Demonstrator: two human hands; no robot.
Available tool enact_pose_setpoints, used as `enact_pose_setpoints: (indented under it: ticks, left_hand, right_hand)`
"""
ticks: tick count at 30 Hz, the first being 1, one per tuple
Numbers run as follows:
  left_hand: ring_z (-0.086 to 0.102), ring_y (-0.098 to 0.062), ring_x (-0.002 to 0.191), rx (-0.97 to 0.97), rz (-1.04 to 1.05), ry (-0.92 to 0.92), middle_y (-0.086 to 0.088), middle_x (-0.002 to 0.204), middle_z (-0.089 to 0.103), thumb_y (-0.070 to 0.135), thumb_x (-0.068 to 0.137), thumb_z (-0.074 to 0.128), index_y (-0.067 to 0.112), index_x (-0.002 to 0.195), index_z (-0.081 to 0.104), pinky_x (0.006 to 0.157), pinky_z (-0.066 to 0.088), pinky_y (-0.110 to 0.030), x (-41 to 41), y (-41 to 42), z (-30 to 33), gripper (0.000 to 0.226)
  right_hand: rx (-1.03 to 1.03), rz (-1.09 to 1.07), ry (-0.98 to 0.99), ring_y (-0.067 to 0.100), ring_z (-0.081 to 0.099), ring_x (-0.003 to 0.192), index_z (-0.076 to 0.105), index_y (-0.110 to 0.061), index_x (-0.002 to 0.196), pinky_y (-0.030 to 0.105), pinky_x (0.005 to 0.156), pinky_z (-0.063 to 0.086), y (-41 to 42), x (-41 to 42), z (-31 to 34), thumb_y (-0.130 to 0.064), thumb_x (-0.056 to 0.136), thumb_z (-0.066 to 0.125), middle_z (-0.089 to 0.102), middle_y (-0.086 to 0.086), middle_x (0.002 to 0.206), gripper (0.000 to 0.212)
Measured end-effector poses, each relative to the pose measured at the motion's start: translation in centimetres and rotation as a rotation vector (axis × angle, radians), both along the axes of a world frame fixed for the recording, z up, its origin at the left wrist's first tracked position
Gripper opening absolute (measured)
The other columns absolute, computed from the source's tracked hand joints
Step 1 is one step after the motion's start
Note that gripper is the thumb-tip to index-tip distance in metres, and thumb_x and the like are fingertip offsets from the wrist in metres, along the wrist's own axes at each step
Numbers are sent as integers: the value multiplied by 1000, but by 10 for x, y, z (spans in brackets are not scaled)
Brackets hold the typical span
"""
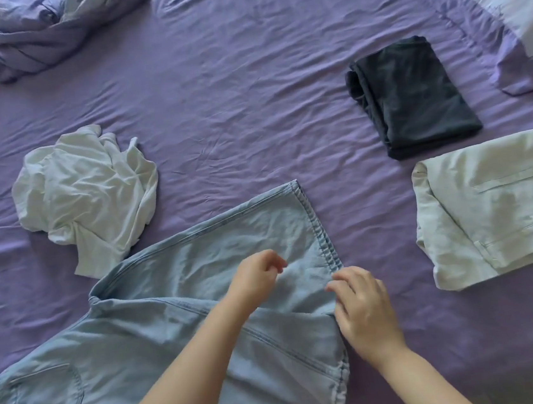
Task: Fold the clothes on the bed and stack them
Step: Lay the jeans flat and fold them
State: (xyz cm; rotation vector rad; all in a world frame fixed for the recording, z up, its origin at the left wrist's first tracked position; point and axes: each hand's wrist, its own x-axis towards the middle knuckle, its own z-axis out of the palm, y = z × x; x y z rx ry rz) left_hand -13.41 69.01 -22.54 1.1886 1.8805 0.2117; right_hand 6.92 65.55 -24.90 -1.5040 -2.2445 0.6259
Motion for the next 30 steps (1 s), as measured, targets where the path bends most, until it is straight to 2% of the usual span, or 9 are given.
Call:
enact_pose_setpoints:
  ticks: [2,5,8,11,15,19,23,27,30]
  left_hand:
    - [61,-18,87,-51,-204,91,-1,96,70,0,78,47,17,89,71,77,46,-28,-18,-17,8,31]
    - [54,-21,104,-70,-478,232,1,100,65,10,77,54,21,96,69,87,41,-30,-41,-41,16,26]
    - [43,-17,119,-119,-676,341,7,121,54,21,75,58,32,116,58,103,30,-32,-52,-62,13,42]
    - [33,-20,129,-129,-788,395,2,135,42,24,77,60,31,126,50,112,19,-40,-49,-74,-1,50]
    - [37,-26,122,23,-753,425,-2,131,44,25,79,59,25,123,53,102,26,-32,-46,-80,-18,44]
    - [46,-23,114,44,-598,253,1,122,55,25,79,63,25,109,66,94,36,-31,-54,-83,-19,31]
    - [57,-16,92,-42,-473,12,0,98,66,28,82,68,19,97,70,79,41,-27,-71,-67,8,18]
    - [49,-1,64,-161,-488,-188,10,72,57,34,87,66,25,83,64,60,39,-18,-98,-20,52,11]
    - [46,4,57,-235,-409,-287,15,65,54,35,88,65,27,76,61,56,37,-12,-114,13,63,15]
  right_hand:
    - [-2,224,23,17,51,101,58,-24,92,27,82,34,-7,-12,14,-20,71,49,58,-5,98,23]
    - [-32,449,-45,19,53,95,56,-25,84,29,77,34,-29,-31,16,-36,72,58,56,-6,92,17]
    - [-165,474,-234,20,53,96,52,-26,89,35,82,32,-49,-41,6,-63,56,61,56,-5,97,51]
    - [-198,442,-328,22,58,91,51,-21,90,37,82,31,-56,-49,-3,-51,43,79,59,-1,95,63]
    - [-206,340,-293,18,59,76,55,-24,71,31,72,33,-49,-56,-1,-31,45,85,57,-7,78,39]
    - [-497,148,-207,17,54,85,54,-29,72,29,76,33,-38,-56,14,-31,70,75,55,-9,80,20]
    - [-689,93,-119,14,51,78,41,-29,71,30,71,34,-19,-54,46,-38,86,60,53,-9,72,26]
    - [-801,153,-7,8,50,65,50,-21,77,26,63,38,32,-64,91,-35,84,63,56,-6,68,21]
    - [-914,181,42,3,54,59,61,-21,79,22,57,42,86,-78,113,-33,76,74,63,-6,68,18]
